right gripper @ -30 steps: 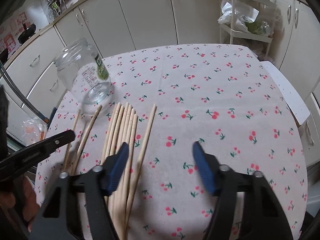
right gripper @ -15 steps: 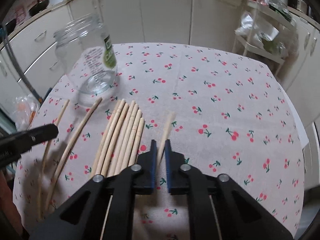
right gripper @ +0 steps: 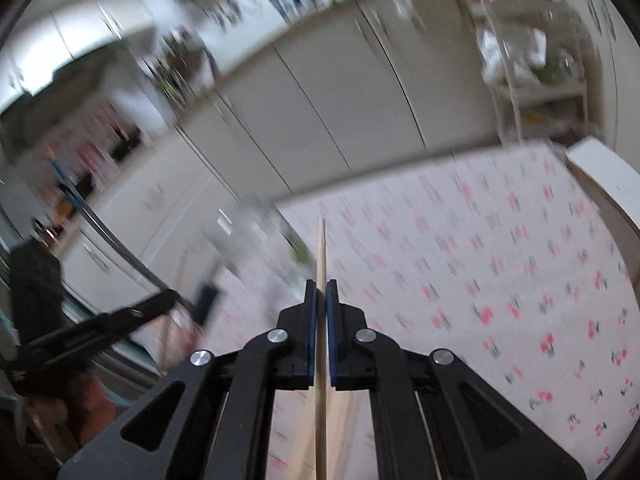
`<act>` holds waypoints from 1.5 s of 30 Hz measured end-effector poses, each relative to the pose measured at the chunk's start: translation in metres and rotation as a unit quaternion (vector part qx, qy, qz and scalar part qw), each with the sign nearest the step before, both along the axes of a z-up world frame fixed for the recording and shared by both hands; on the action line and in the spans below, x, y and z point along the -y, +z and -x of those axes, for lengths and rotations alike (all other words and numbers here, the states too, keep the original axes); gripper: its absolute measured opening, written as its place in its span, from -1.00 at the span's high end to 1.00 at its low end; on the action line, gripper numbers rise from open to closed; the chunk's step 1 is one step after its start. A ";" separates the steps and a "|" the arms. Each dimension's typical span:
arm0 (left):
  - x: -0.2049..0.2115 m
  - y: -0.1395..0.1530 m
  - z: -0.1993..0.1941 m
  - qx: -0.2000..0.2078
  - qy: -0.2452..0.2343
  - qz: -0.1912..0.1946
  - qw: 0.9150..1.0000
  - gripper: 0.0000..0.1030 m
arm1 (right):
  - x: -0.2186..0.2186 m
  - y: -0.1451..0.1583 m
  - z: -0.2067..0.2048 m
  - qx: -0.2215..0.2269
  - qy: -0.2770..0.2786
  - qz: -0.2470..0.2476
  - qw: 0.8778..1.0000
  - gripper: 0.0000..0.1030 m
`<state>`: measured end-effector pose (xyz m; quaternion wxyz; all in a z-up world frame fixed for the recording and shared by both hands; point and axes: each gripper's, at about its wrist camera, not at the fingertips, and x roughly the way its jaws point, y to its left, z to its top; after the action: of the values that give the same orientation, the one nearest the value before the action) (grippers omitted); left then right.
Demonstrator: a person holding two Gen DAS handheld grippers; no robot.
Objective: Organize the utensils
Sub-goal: 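Lift the held sticks upright with both tools and carry them over the glass jar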
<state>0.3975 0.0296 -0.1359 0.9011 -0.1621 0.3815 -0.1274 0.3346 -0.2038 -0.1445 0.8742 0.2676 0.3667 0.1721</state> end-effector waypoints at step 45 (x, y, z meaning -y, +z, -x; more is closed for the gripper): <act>-0.001 -0.003 -0.121 0.221 0.147 0.022 0.964 0.91 | -0.065 0.011 -0.150 0.165 -0.097 -0.075 0.979 0.89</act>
<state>0.5185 0.0309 -0.1387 0.9679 -0.2042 0.1423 -0.0347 0.4845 -0.1387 -0.1338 0.9125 0.3351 0.1761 0.1553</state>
